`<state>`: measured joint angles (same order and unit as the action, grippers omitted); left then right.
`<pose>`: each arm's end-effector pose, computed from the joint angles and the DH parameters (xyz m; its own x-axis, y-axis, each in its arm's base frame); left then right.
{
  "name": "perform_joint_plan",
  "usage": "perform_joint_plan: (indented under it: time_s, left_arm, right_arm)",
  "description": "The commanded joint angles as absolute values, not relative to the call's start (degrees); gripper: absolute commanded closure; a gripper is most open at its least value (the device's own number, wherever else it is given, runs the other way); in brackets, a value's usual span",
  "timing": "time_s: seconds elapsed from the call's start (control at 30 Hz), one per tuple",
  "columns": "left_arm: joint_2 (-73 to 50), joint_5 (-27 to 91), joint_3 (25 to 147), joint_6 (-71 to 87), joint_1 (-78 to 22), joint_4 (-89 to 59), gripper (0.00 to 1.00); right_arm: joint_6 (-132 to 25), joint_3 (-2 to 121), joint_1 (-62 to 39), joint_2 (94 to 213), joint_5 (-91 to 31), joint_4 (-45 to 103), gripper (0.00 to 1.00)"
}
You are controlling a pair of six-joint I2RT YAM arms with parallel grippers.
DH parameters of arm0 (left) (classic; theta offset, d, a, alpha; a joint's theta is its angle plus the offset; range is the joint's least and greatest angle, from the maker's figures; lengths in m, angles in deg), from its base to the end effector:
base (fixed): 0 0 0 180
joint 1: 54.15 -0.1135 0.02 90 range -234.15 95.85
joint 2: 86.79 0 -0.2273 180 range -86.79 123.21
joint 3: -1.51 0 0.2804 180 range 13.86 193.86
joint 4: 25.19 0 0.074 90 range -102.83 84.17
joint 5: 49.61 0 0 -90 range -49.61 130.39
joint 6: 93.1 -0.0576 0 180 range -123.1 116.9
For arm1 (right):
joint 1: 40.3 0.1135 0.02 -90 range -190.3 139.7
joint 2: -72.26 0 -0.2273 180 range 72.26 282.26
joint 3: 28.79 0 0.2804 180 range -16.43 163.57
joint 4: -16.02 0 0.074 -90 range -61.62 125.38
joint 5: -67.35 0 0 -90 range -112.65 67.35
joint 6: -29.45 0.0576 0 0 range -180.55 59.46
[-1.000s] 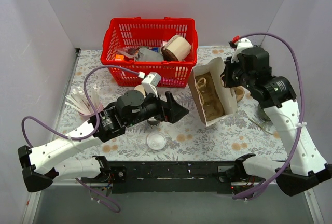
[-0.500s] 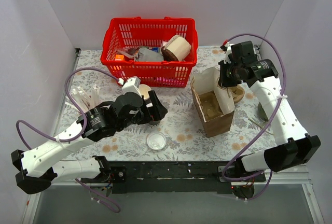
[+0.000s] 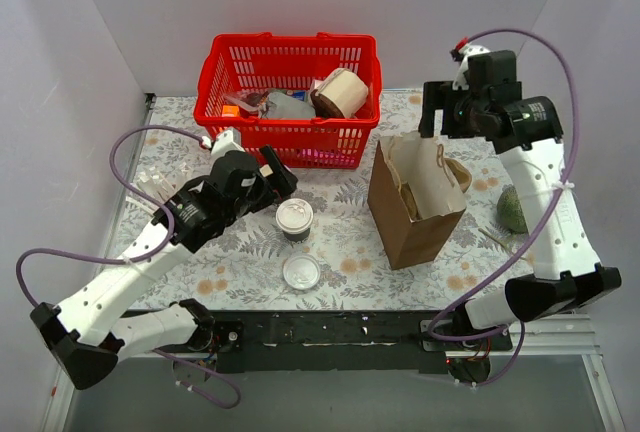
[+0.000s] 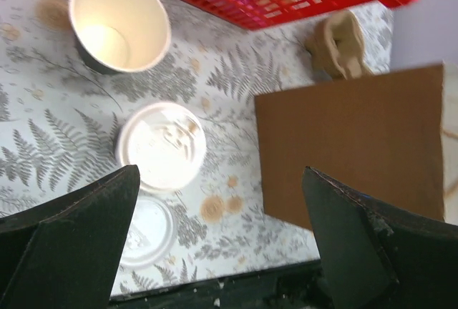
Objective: Pack the takeout coffee
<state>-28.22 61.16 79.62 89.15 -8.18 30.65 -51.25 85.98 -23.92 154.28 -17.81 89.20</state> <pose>0.2015 -0.1790 0.3255 -0.4571 -0.8714 -0.1781 -0.4297 0.3917 -0.8135 0.3125 0.0868 0.4051 -0.6495 -0.0231 -0.7600 -0.1159 0.9909 0.0690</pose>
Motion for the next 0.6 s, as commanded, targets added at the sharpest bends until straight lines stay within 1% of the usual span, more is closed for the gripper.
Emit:
perform_joint_plan:
  time_s: [0.0, 0.1, 0.23, 0.27, 0.33, 0.37, 0.43, 0.5, 0.53, 0.57]
  left_arm:
    - [-26.3, 56.6, 77.2, 86.3, -14.9, 27.5, 0.02]
    - [-26.2, 54.5, 75.9, 86.5, -18.0, 27.4, 0.02]
    - [-27.8, 51.7, 73.0, 86.8, -21.5, 27.0, 0.02]
    - [-28.2, 52.1, 72.3, 87.1, -22.6, 27.3, 0.02]
    - [-29.0, 52.0, 70.1, 87.8, -23.9, 27.9, 0.02]
    - [-30.5, 51.4, 69.0, 88.0, -25.0, 27.8, 0.02]
    - [-32.1, 49.7, 65.4, 88.3, -25.9, 26.7, 0.02]
    - [-34.1, 47.3, 63.2, 89.2, -27.3, 25.1, 0.02]
    - [-34.9, 46.5, 60.8, 89.5, -27.7, 23.8, 0.02]
    - [-36.3, 45.1, 59.8, 89.8, -28.4, 23.2, 0.02]
  right_arm:
    - [-49.5, 99.1, -24.0, 151.9, -12.2, 89.3, 0.06]
    - [-50.6, 102.9, -22.6, 150.7, -18.7, 86.5, 0.06]
    - [-51.6, 105.0, -14.4, 153.2, -20.0, 83.1, 0.06]
    - [-51.7, 105.4, -9.8, 154.3, -19.8, 82.7, 0.06]
    - [-52.0, 106.7, -4.2, 158.1, -18.4, 82.1, 0.06]
    - [-52.0, 107.1, 0.6, 161.1, -17.3, 81.6, 0.06]
    - [-51.2, 107.4, 4.7, 163.7, -15.4, 81.1, 0.06]
    - [-49.7, 106.6, 9.1, 166.6, -10.5, 79.4, 0.06]
    - [-48.6, 105.7, 10.1, 167.1, -9.1, 78.2, 0.06]
    - [-47.8, 101.4, 12.0, 167.2, -9.9, 76.2, 0.06]
